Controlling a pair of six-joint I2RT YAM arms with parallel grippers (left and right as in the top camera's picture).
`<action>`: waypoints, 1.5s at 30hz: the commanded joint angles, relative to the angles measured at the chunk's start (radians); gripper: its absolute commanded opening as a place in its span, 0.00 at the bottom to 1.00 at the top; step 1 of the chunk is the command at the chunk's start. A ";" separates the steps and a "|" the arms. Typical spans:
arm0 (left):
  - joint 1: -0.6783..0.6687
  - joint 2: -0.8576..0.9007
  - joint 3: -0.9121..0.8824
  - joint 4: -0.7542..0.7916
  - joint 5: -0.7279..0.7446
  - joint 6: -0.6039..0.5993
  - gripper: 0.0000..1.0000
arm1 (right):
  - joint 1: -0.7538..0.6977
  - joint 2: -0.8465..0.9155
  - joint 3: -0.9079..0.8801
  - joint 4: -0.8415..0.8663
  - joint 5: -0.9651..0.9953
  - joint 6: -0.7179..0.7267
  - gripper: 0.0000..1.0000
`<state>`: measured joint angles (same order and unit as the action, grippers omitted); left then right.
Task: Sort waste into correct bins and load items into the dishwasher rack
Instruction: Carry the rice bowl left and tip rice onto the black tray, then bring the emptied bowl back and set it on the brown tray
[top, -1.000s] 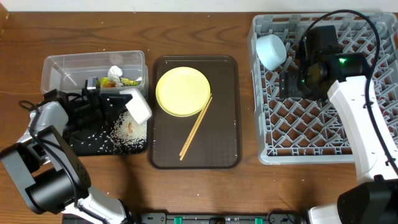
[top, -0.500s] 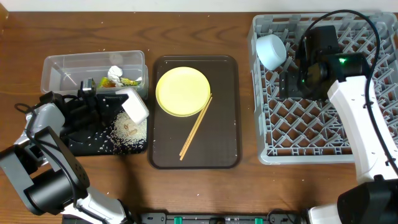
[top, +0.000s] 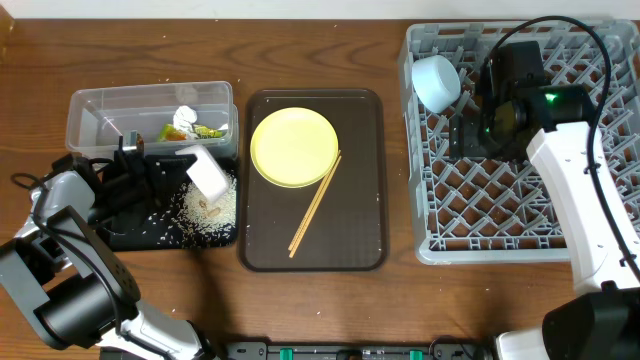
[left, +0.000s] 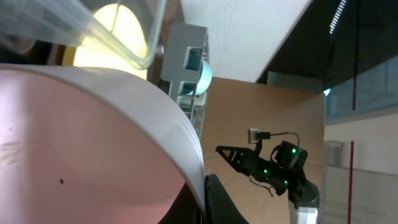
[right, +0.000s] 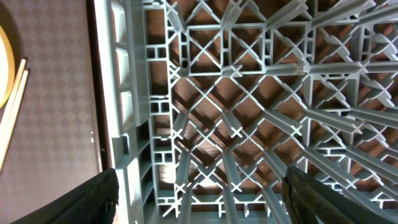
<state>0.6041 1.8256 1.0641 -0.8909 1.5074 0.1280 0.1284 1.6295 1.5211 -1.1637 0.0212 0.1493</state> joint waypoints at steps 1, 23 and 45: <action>0.003 -0.004 -0.006 0.018 -0.045 0.027 0.07 | -0.004 -0.016 0.002 -0.004 -0.003 -0.008 0.82; -0.011 -0.053 0.000 -0.040 0.043 0.048 0.06 | -0.004 -0.016 0.002 -0.007 -0.003 -0.008 0.83; -0.968 -0.328 0.000 0.194 -0.968 -0.232 0.07 | -0.003 -0.016 0.002 -0.018 -0.003 -0.008 0.83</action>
<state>-0.2657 1.4689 1.0641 -0.7296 0.7143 -0.0284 0.1284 1.6295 1.5211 -1.1759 0.0212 0.1493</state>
